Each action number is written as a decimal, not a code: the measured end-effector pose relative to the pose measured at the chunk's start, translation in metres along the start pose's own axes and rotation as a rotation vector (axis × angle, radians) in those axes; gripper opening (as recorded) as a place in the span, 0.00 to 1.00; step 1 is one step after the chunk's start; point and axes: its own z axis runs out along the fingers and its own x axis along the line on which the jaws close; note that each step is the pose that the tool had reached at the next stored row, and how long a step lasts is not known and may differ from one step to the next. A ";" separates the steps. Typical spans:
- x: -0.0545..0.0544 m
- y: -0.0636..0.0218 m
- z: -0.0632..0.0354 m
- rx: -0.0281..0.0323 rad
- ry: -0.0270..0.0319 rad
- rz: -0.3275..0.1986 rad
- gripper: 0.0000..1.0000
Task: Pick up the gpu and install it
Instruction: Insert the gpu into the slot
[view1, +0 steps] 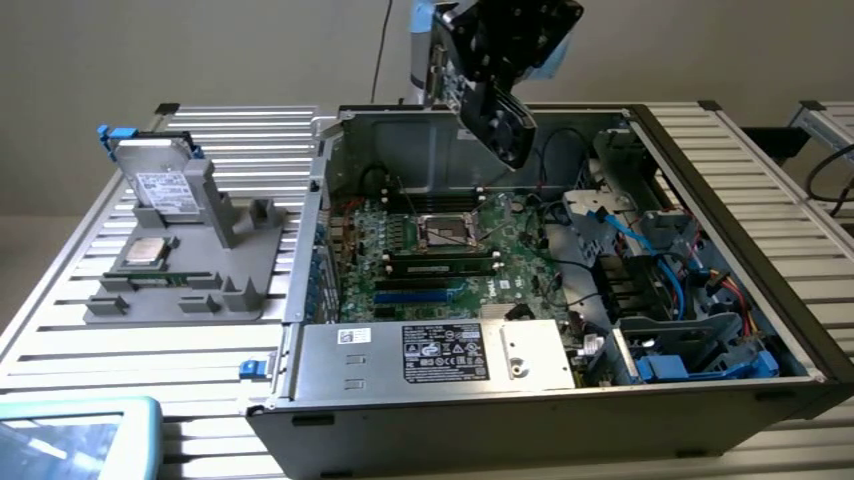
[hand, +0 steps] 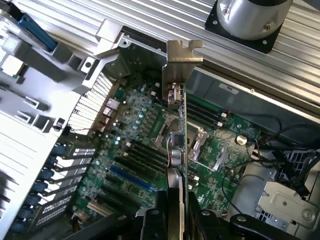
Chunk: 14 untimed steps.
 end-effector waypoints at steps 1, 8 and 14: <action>0.000 0.0000 0.0000 0.0007 0.0026 -0.018 0.27; 0.000 0.0000 0.0001 0.0063 0.0206 -0.143 0.27; 0.000 0.0000 0.0001 0.0109 0.0361 -0.251 0.27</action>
